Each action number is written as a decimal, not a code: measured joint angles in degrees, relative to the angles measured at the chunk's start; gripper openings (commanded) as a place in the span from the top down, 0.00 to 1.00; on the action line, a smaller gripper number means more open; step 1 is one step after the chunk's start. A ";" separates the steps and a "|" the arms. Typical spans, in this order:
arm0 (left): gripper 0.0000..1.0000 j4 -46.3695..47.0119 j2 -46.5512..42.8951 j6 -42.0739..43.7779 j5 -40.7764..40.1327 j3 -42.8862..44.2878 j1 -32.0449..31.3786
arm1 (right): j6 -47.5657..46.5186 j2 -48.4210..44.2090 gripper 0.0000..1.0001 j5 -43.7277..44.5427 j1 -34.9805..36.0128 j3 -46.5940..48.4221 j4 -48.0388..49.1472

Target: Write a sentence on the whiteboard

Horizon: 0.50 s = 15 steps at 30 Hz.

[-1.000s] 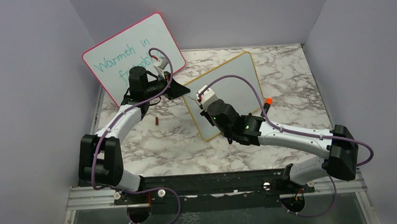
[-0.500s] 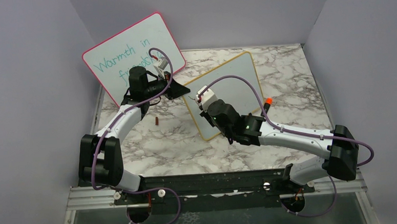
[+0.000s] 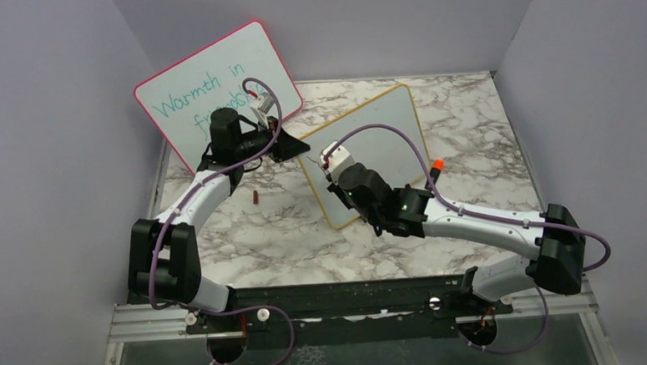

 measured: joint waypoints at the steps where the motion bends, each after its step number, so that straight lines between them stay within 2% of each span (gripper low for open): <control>1: 1.00 -0.02 0.00 0.00 0.00 0.00 0.00 | 0.00 -0.02 0.99 0.00 0.00 0.00 0.00; 15: 1.00 -0.74 0.00 0.46 0.22 0.35 0.00 | -1.38 -3.08 0.99 0.39 -0.37 -1.36 -0.07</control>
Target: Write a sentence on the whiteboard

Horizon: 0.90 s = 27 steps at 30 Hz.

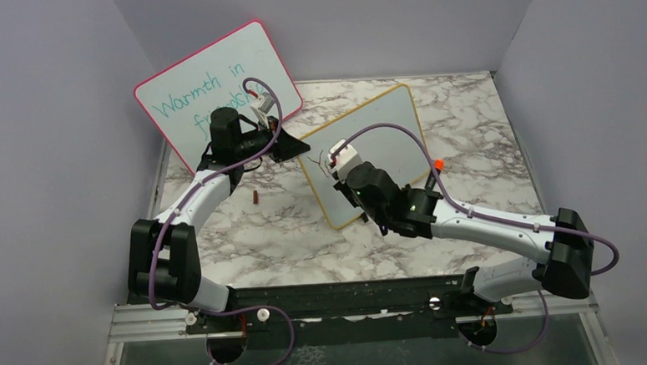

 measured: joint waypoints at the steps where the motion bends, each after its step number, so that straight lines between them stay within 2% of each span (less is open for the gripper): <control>1: 1.00 -0.04 0.00 0.04 0.00 0.00 0.00 | -0.24 -0.02 0.99 0.20 -0.17 -0.09 0.11; 27: 1.00 -0.76 0.02 0.55 0.04 0.31 0.00 | -1.75 0.00 0.99 0.46 -3.34 -1.57 4.46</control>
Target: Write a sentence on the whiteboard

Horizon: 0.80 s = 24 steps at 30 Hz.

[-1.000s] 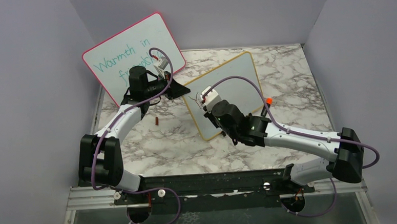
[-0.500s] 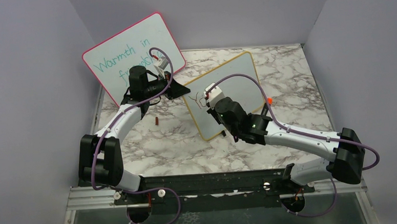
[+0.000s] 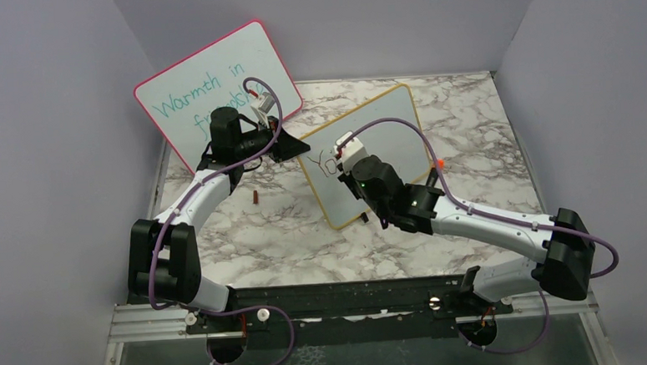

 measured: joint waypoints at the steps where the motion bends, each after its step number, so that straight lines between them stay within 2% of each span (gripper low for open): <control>1: 1.00 -0.02 0.00 0.00 0.00 0.00 0.00 | 0.00 0.00 0.99 -0.13 -0.02 0.00 -0.02; 24: 1.00 -0.13 0.15 0.07 0.00 0.13 0.00 | 0.81 0.07 0.99 -2.36 -0.04 -0.04 -3.91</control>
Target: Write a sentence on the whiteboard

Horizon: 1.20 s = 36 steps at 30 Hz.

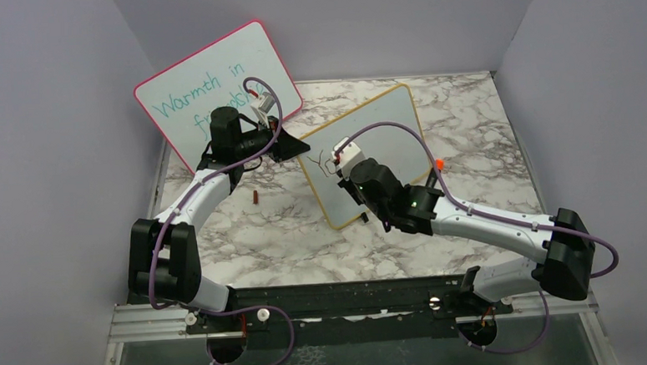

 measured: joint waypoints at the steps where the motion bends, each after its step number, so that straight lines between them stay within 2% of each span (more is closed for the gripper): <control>1: 1.00 -0.04 0.00 0.02 0.00 0.02 0.00 | 0.15 0.00 0.99 -0.04 0.00 -0.07 -0.15; 36: 1.00 -0.39 0.15 0.17 0.00 0.28 0.00 | 0.72 -0.76 0.99 1.33 -0.22 -1.86 -2.12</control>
